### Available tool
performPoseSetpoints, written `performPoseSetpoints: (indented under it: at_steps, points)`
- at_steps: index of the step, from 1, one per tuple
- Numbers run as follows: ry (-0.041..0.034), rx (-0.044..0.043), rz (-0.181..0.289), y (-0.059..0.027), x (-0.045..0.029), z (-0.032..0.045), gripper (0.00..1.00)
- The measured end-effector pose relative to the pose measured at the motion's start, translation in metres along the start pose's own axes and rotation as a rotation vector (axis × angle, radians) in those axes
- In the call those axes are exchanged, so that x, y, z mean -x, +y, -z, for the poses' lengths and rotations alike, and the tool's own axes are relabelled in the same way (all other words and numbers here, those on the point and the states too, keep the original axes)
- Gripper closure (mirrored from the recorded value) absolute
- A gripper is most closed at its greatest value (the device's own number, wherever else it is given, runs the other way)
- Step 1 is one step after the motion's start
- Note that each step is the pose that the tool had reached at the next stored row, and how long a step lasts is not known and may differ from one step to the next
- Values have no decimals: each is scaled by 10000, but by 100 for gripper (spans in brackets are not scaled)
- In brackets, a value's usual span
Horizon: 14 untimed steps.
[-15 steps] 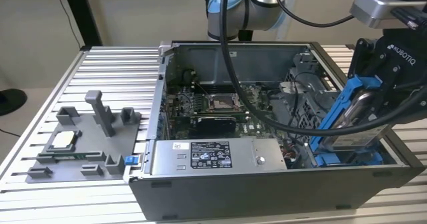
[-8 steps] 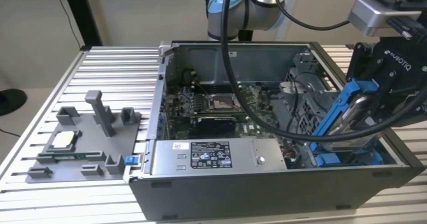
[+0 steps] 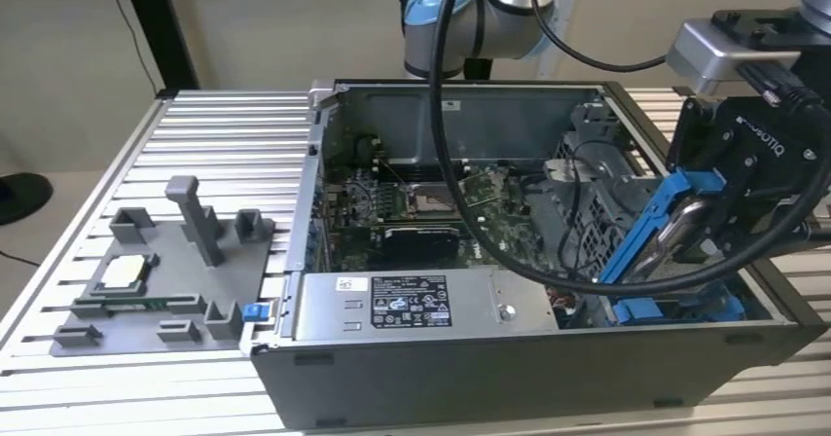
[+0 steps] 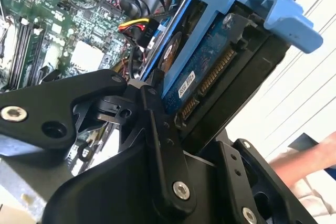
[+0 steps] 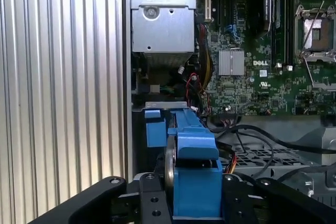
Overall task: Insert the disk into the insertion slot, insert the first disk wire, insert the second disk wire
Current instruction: 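Insert the disk into the insertion slot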
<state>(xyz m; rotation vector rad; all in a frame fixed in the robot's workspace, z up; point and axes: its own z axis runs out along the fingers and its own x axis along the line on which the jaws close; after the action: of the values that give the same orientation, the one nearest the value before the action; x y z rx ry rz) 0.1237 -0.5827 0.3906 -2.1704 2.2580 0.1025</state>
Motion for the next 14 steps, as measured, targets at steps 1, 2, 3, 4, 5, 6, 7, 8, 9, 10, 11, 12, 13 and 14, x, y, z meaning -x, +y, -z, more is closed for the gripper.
performPoseSetpoints:
  at_steps: [1, 2, 3, 4, 5, 6, 7, 8, 9, 10, 11, 12, 13, 14]
  points:
    - [0, 0, 0, 0, 0, -6, 100]
    - [0, 3, -1, 0, 0, -6, 100]
    - [0, 4, -1, 0, 0, -6, 100]
    - [0, 5, -1, 0, -1, -6, 100]
    - [-1, 5, -1, 0, -1, -7, 100]
    - [0, 5, -1, 0, -1, -7, 100]
    - [-1, 5, 0, 0, -1, -7, 100]
    - [-1, 5, -1, 0, -1, -7, 100]
    - [-11, 6, 0, -1, 0, -9, 100]
    - [-4, 6, 0, -1, 0, -8, 0]
    - [-2, 6, 0, 0, 0, -8, 0]
    - [-1, 6, 0, -1, 0, -7, 0]
    - [-3, 6, 0, 0, -1, -8, 0]
    - [-1, 6, 0, 0, -1, -7, 0]
